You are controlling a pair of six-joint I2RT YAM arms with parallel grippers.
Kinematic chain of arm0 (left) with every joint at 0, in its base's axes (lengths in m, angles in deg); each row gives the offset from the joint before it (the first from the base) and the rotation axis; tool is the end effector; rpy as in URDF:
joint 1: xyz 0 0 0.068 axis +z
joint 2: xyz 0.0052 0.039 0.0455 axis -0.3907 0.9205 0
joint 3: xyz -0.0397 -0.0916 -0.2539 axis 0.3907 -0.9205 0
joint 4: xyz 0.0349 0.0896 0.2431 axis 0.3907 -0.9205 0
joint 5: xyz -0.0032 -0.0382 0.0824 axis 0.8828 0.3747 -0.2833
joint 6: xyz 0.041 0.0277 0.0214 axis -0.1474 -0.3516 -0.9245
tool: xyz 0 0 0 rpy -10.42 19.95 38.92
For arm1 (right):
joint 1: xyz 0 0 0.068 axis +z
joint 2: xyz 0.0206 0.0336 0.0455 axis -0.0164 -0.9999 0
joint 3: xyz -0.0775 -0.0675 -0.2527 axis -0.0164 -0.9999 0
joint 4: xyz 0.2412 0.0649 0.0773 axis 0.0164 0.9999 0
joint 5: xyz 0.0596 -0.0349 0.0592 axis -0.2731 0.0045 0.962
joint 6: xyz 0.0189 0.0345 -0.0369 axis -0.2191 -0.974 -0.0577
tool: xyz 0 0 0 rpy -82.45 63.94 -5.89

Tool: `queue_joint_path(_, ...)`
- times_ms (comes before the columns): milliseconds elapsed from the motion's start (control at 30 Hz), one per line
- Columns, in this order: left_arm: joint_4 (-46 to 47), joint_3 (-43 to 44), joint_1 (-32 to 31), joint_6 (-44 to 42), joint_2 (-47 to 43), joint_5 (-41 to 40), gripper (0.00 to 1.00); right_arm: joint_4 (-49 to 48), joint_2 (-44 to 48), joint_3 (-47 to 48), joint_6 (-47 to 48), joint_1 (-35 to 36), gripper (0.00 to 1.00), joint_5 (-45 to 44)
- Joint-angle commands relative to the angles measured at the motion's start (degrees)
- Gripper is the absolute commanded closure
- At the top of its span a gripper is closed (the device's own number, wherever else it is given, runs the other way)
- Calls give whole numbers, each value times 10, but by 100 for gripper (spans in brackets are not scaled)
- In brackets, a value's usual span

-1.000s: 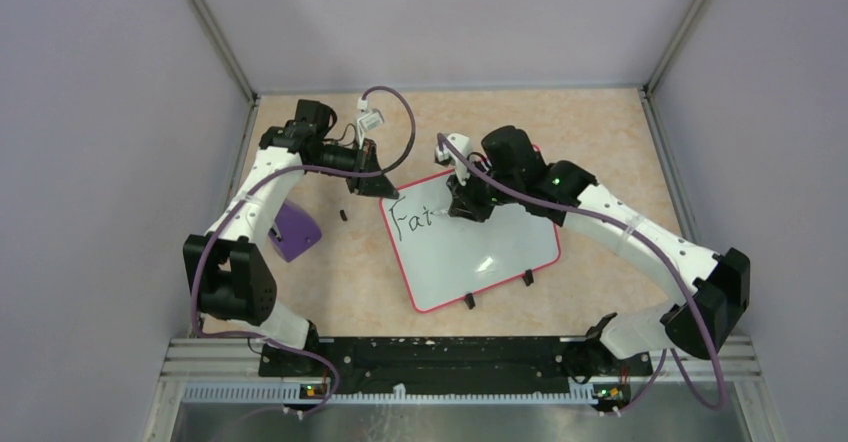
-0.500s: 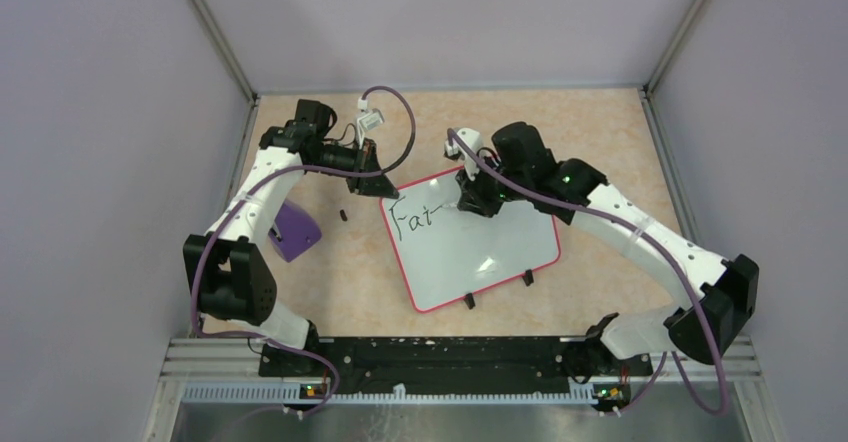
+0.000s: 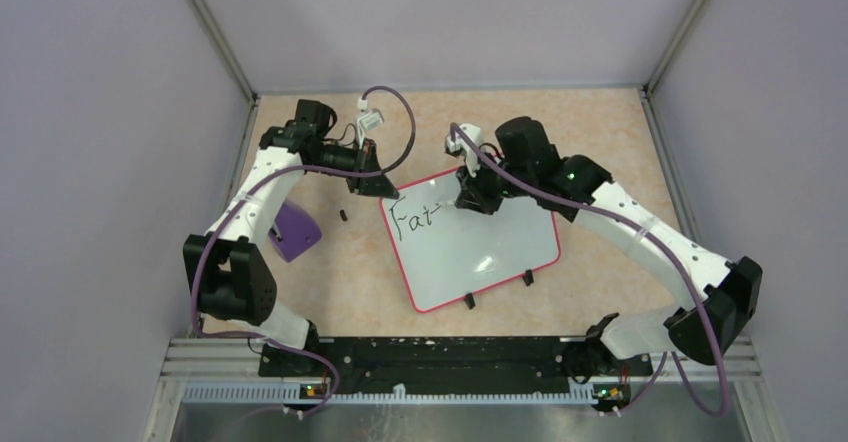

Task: Write a sentence on the whiteboard

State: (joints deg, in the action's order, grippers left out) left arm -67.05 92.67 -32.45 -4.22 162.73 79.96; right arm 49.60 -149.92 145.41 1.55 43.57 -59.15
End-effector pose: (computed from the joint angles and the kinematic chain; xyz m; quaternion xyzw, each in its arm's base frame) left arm 0.2954 -0.0817 0.3173 0.3255 0.7659 -0.5003 0.2391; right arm 0.2053 0.2046 0.3619 -0.4696 0.7568 0.2547 0.3766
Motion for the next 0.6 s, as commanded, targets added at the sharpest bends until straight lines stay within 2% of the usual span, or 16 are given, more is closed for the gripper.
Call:
queue_joint_path(0, 0, -2, -3, -15, -7, 3, 100, -25, -1, 41, -4, 3, 100, 12)
queue_joint_path(567, 1, -4, -3, -18, -8, 3, 100, -45, -18, 20, -18, 3, 100, -19)
